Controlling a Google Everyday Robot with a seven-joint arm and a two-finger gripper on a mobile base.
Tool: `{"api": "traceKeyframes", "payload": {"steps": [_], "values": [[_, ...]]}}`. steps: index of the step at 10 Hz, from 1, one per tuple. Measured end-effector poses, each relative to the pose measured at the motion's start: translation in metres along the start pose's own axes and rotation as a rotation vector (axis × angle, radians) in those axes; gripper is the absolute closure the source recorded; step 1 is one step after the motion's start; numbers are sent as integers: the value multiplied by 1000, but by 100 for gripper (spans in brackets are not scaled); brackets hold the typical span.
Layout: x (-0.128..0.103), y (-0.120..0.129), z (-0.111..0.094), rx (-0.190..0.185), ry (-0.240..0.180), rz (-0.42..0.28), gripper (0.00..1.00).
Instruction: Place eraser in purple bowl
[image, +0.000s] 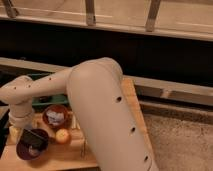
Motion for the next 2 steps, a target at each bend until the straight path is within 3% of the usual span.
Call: {"api": "traceKeyframes", "payload": {"steps": [2], "values": [[0, -1, -1, 0, -1, 2, 34]]}}
